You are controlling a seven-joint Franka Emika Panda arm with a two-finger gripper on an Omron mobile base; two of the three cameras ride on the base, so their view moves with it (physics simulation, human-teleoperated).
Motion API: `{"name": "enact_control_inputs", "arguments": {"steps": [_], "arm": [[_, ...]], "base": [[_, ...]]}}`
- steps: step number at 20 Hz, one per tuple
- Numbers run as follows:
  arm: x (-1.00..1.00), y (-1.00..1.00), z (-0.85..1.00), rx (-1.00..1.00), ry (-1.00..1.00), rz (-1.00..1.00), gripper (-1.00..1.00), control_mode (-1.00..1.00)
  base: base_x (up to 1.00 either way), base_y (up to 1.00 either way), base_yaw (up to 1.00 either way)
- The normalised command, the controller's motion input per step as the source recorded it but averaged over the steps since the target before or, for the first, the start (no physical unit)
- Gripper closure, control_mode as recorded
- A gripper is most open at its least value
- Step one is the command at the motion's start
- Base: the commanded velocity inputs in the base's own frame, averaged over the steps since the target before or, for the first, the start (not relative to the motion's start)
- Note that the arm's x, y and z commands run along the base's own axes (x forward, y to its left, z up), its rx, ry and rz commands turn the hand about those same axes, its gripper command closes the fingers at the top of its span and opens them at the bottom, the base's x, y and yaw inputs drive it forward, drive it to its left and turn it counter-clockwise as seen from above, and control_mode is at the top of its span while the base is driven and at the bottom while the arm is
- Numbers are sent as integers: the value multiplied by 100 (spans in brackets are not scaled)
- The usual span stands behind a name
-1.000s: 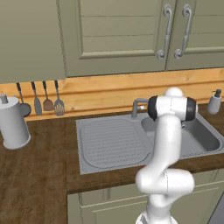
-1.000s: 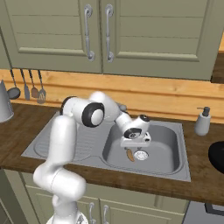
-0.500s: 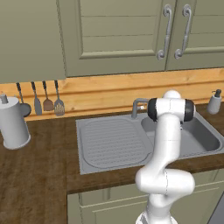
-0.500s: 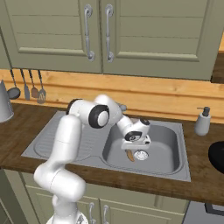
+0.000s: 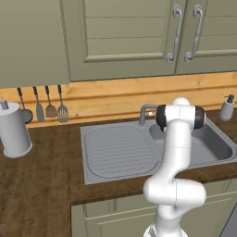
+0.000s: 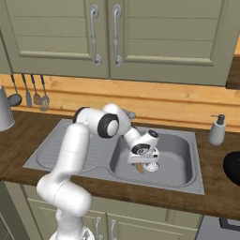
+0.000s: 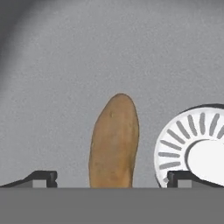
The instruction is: Pick the sweet potato from the sink and place it in the bowl. Then pick the bowl and place it in the microwave. Then close the microwave door and press the start button.
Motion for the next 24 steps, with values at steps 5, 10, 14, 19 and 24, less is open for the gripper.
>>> {"name": "enact_control_inputs", "arguments": {"steps": [5, 10, 14, 19, 24], "arm": [[0, 0, -27, 0, 0, 3, -100, -100], [0, 0, -27, 0, 0, 4, 100, -100], [-1, 0, -10, 0, 0, 2, 100, -100], [-18, 0, 1, 0, -5, 0, 100, -100], [-43, -5, 57, 0, -14, 0, 100, -100]], "base": [[0, 0, 0], [0, 0, 0], [0, 0, 0], [0, 0, 0], [0, 0, 0]]}}
